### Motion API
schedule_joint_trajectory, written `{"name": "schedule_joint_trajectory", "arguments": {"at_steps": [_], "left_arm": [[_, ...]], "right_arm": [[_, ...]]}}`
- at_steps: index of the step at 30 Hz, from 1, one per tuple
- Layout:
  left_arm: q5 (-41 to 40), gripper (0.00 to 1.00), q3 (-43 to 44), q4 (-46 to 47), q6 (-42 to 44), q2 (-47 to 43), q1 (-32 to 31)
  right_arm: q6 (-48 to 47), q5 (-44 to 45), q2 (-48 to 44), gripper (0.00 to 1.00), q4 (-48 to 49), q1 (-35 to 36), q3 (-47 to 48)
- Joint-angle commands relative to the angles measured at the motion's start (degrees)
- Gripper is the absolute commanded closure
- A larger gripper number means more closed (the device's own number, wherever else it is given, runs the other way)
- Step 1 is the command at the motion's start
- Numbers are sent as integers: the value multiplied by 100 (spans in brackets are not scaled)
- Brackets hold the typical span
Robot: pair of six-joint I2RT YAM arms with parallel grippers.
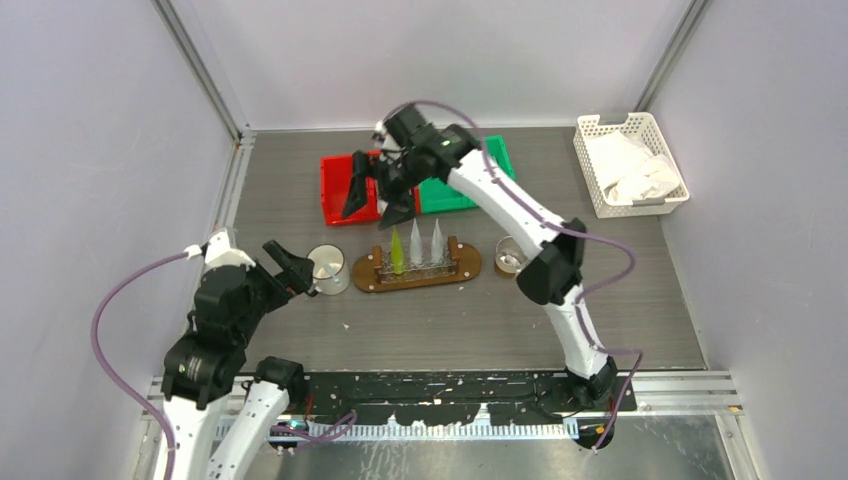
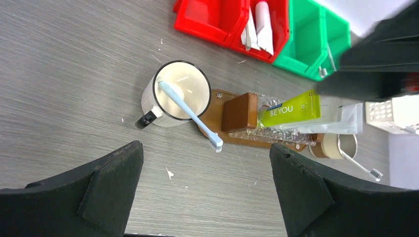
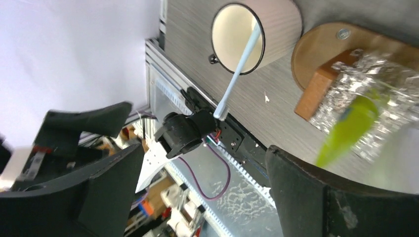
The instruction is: Prepare toiletry sets of a toothbrush and toothpaste on the tray
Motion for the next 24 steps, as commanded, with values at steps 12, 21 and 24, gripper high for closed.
{"name": "schedule_joint_trajectory", "arguments": {"at_steps": [12,21,24], "left_arm": [[999,0,2276,432,1152,2920,31],[1076,0,3395,678,1164,4593,31],[570,0,3480,971,1037,5194,31]], "right_arm": [[-1179,2397,-3418,0,195,-1333,-1726],[-1394,2857,-3511,2,587,-2766,-2922],[-1589,3660,-2943,8,606,-2818,-2617]]}}
